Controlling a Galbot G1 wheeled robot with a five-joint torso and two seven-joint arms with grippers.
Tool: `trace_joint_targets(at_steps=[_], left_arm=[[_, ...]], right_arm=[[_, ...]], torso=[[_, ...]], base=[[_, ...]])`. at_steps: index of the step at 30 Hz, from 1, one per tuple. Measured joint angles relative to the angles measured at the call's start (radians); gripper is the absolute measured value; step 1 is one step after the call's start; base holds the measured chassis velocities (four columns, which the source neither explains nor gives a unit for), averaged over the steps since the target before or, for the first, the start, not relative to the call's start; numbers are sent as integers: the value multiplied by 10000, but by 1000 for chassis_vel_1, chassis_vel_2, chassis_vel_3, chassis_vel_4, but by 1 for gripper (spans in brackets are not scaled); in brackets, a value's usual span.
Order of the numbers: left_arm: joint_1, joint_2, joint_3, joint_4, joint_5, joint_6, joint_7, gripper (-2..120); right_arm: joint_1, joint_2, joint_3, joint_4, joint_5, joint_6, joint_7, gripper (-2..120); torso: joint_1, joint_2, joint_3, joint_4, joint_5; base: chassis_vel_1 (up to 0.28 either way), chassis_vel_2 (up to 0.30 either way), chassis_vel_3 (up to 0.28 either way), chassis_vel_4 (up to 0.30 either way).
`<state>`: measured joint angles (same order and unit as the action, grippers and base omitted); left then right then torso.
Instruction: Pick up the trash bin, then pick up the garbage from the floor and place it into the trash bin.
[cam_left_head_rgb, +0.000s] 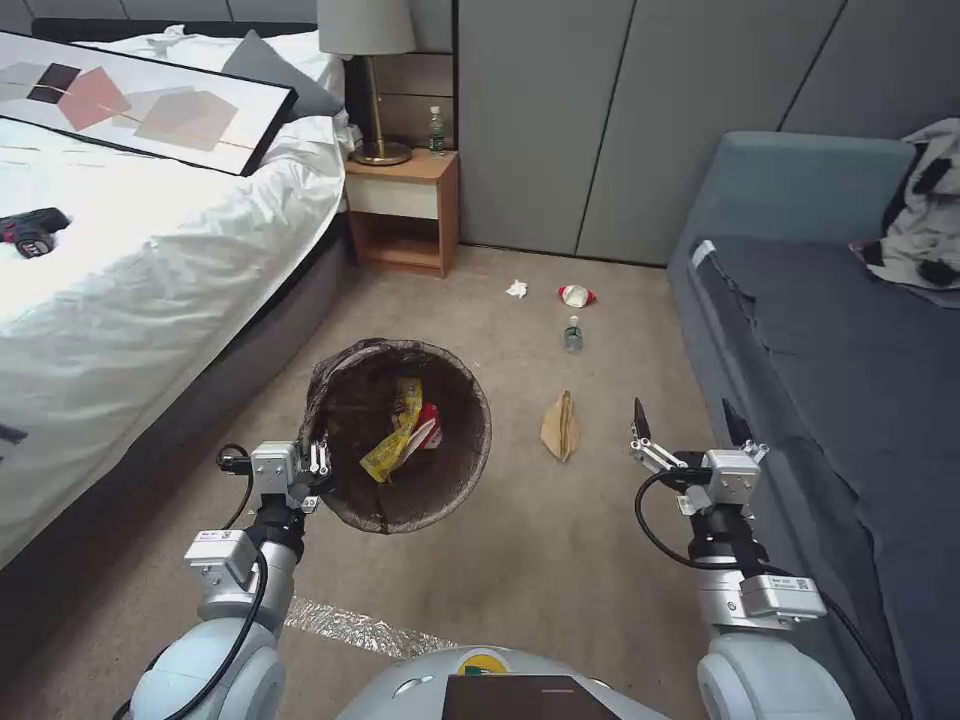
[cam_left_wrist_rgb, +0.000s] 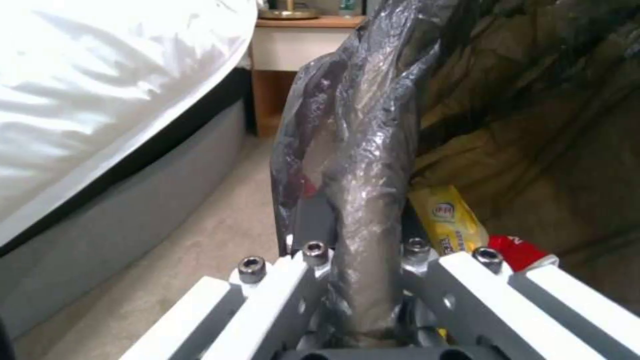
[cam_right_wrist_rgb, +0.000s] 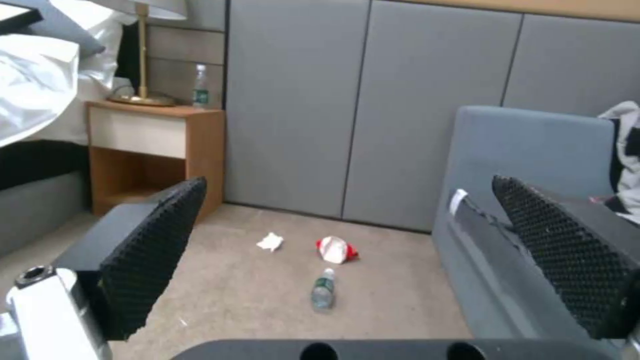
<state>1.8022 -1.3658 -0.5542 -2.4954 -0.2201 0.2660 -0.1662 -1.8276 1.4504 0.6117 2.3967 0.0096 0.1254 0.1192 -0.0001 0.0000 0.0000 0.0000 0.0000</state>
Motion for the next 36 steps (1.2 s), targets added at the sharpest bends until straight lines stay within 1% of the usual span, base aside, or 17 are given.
trace_joint_targets(at_steps=[23, 36], left_arm=[[-52, 21, -33, 68, -93, -128, -170, 3], [-48, 33, -54, 28, -106, -136, -183, 3]], right_arm=[[87, -88, 1, 103, 560, -547, -51, 100], [45, -49, -29, 148, 573, -683, -62, 100]], torso=[[0, 0, 0, 1, 0], [0, 0, 0, 0, 0]], base=[[-5, -5, -5, -7], [-5, 6, 3, -3]])
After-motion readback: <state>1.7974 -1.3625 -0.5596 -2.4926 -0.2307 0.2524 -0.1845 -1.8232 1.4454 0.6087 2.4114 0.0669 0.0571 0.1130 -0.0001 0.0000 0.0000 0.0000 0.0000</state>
